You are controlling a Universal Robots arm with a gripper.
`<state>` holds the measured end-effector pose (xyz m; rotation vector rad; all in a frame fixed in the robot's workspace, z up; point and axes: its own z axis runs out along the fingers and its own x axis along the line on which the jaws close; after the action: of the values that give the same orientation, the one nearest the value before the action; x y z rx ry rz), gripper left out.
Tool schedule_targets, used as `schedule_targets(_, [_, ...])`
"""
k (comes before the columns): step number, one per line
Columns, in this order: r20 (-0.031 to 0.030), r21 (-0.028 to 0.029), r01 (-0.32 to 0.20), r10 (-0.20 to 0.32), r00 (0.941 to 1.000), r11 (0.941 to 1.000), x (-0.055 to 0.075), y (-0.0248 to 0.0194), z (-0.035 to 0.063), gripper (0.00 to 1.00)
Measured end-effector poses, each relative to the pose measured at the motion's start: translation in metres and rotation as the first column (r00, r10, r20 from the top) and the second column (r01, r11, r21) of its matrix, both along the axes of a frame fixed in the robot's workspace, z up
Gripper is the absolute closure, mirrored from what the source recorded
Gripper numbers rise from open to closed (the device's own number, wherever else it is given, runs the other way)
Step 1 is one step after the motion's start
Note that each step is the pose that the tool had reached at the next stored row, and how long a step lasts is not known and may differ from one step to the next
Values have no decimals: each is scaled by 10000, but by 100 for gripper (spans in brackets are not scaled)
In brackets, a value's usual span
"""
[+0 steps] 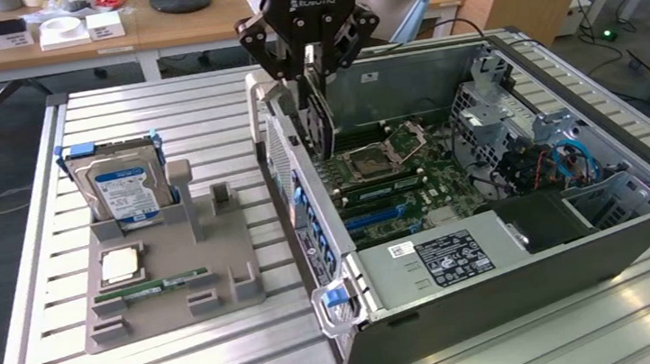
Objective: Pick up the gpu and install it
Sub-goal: 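Pick up the gpu and move the gpu toward the slot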
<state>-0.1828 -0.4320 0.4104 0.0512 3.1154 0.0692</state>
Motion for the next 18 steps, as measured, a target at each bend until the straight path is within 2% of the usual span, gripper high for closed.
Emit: schedule_targets(18, [0,17,0,0,10000,10000,388,0,0,74])
